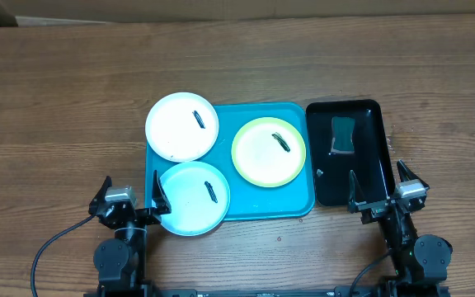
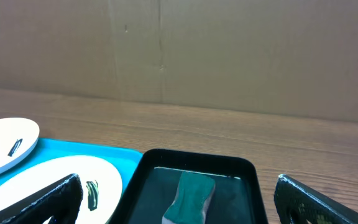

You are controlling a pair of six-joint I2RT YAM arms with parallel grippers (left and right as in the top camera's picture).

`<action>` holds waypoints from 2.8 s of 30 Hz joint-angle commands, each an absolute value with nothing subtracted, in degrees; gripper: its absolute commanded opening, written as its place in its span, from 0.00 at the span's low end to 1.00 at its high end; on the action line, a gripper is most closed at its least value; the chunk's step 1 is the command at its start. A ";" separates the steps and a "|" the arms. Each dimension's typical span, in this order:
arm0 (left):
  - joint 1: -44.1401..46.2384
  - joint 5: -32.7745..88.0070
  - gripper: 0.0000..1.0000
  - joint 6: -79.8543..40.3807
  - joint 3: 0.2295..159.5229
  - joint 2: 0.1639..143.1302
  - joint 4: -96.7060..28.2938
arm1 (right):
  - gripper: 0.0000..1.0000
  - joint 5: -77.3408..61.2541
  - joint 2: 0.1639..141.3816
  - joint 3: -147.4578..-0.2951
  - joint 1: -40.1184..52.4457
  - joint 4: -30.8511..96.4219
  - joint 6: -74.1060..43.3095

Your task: Clean dirty plates on tray and stack at the side

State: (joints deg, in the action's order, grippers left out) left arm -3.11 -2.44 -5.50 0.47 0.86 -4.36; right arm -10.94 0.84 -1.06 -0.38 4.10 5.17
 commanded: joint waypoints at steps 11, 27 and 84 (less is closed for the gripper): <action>-3.36 -3.01 1.00 -4.25 0.27 0.36 -4.23 | 1.00 -10.31 0.30 -0.47 -0.38 3.79 4.91; -3.36 -3.01 1.00 -4.25 0.27 0.36 -4.23 | 1.00 -10.31 0.30 -0.47 -0.38 3.79 4.91; -3.36 35.00 1.00 -1.06 84.75 66.57 -59.68 | 1.00 -10.31 0.30 -0.47 -0.38 3.79 4.91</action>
